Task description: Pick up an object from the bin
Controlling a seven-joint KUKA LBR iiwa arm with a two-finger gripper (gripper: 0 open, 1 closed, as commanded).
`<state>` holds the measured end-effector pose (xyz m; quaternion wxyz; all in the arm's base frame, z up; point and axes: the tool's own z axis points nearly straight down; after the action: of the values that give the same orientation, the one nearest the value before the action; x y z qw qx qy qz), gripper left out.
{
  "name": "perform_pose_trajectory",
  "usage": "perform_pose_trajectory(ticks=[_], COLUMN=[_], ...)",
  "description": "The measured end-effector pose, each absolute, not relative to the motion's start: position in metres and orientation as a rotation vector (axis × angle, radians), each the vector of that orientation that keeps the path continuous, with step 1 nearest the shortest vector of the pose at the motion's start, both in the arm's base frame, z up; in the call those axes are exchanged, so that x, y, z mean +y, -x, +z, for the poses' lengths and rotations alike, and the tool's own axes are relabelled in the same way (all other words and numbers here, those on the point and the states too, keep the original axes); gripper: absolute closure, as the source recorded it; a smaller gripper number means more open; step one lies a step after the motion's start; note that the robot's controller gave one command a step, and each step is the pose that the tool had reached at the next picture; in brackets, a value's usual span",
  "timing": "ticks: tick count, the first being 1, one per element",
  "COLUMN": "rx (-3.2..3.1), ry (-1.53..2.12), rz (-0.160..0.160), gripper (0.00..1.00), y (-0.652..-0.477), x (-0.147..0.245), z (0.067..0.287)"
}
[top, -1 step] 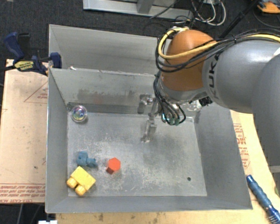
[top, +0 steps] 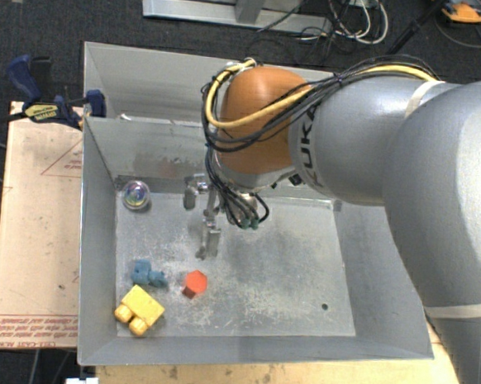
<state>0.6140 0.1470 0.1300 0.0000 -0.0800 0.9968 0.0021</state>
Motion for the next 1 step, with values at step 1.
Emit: perform_pose_trajectory(ticks=[1], rx=[3.124], ry=[0.365], rz=[0.003], gripper=[0.00], y=[-0.5488], x=[0.1768], z=[0.0832])
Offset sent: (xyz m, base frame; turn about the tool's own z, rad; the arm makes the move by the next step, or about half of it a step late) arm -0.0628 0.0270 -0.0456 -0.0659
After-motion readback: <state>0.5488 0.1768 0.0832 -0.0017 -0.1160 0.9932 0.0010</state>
